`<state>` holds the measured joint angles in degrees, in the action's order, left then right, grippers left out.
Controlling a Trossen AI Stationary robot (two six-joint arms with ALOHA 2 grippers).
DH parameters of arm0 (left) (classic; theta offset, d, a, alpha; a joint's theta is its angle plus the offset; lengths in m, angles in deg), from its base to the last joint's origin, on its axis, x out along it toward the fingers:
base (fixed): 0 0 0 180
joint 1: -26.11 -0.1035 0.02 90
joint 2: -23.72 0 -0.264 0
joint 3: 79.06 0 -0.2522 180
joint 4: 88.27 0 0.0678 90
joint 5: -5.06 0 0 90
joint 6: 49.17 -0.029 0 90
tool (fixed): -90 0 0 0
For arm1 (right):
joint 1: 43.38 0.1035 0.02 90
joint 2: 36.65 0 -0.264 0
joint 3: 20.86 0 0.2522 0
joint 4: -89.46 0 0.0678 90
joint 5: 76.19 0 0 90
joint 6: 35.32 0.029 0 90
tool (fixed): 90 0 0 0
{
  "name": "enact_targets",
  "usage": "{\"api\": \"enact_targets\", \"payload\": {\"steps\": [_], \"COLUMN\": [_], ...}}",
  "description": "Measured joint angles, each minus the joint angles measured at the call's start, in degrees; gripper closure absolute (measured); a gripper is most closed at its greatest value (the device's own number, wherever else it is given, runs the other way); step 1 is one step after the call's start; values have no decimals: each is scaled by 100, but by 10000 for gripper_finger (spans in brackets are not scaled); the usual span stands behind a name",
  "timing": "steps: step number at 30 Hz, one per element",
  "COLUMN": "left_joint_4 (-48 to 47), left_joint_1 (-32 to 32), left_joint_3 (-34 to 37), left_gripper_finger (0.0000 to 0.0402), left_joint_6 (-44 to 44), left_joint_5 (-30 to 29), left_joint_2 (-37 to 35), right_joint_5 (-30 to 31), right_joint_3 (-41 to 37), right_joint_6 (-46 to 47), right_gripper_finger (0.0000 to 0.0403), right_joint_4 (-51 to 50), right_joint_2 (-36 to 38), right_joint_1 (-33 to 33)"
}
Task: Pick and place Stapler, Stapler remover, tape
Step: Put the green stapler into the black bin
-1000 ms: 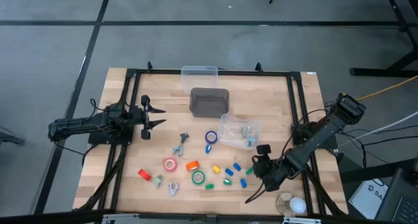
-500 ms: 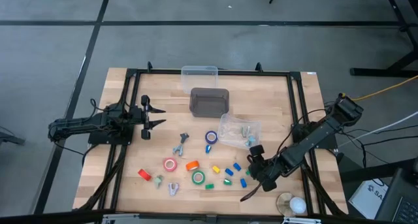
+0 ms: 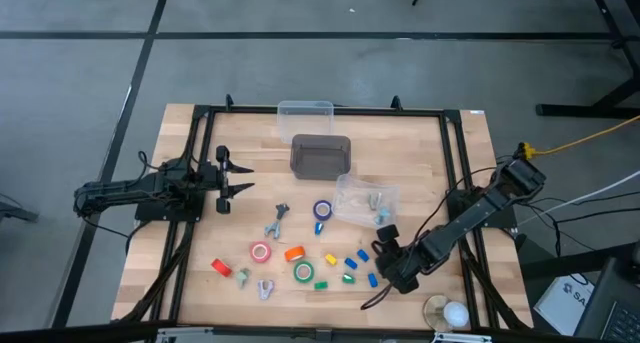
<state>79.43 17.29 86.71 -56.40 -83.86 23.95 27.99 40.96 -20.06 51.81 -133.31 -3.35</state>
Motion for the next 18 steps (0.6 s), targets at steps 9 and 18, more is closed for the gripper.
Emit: {"api": "enact_targets", "payload": {"steps": [9, 18], "left_joint_4": [0, 0], "left_joint_1": [-1, 0], "left_joint_3": [-1, -2], "left_gripper_finger": [233, 233], "left_joint_6": [0, 0], "left_joint_5": [0, 0], "left_joint_2": [1, 2], "right_joint_5": [-151, -271], "right_joint_3": [2, 7], "right_joint_6": [-223, 142], "right_gripper_finger": [275, 331], "right_joint_4": [188, 204], "right_joint_2": [-9, 3], "right_joint_1": [-51, -53]}}
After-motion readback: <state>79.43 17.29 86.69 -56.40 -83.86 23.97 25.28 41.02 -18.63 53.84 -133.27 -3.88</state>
